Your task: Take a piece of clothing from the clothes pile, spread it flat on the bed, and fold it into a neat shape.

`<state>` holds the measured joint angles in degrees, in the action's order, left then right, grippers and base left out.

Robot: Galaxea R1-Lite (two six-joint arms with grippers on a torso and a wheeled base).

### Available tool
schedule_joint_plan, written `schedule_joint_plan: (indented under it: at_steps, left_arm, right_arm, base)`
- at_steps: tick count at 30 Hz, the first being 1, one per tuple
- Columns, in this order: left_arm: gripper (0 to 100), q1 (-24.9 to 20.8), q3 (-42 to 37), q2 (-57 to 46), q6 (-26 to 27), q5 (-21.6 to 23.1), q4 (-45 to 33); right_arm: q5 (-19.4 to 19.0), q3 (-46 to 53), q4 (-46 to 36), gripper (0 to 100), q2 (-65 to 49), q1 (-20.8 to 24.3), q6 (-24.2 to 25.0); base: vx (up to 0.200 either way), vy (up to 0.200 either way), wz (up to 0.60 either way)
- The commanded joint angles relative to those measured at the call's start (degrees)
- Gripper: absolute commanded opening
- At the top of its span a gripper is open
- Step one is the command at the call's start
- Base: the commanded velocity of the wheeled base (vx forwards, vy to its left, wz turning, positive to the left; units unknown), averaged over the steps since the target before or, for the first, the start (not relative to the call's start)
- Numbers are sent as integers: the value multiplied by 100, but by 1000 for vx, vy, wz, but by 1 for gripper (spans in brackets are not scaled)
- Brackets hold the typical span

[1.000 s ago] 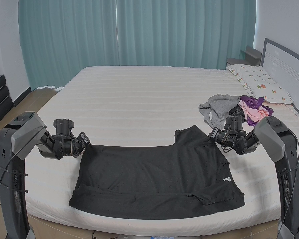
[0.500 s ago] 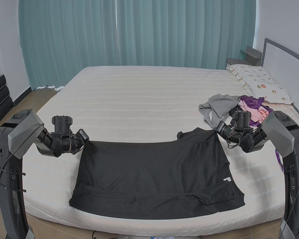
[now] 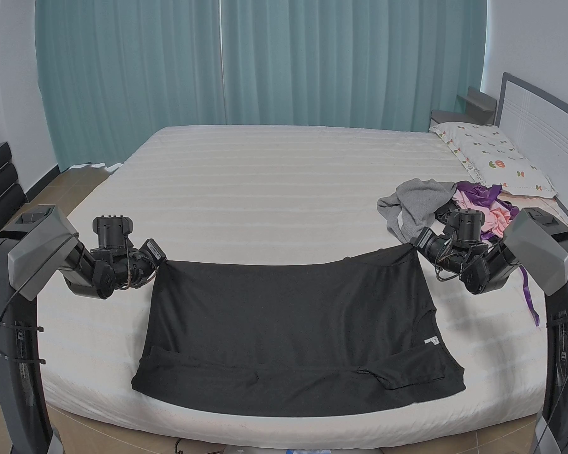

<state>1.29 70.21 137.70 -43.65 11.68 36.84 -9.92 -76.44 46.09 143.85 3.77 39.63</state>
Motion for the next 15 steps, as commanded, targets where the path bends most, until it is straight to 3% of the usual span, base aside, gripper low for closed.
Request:
schedule_joint_plan:
  at_steps: [1, 9, 15]
  left_arm:
    - [0, 3, -33, -24, -3, 1, 16]
    - [0, 3, -244, -86, 24, 10, 34]
    - [0, 3, -525, -323, 24, 63, 34]
  right_arm:
    - [-1, 217, 5, 0, -120, 1, -8]
    - [-80, 700, 31, 0, -358, -51, -34]
    - [-432, 1280, 58, 0, -727, -148, -17]
  base:
    - [0, 0, 0]
    - [0, 0, 0]
    - [0, 0, 0]
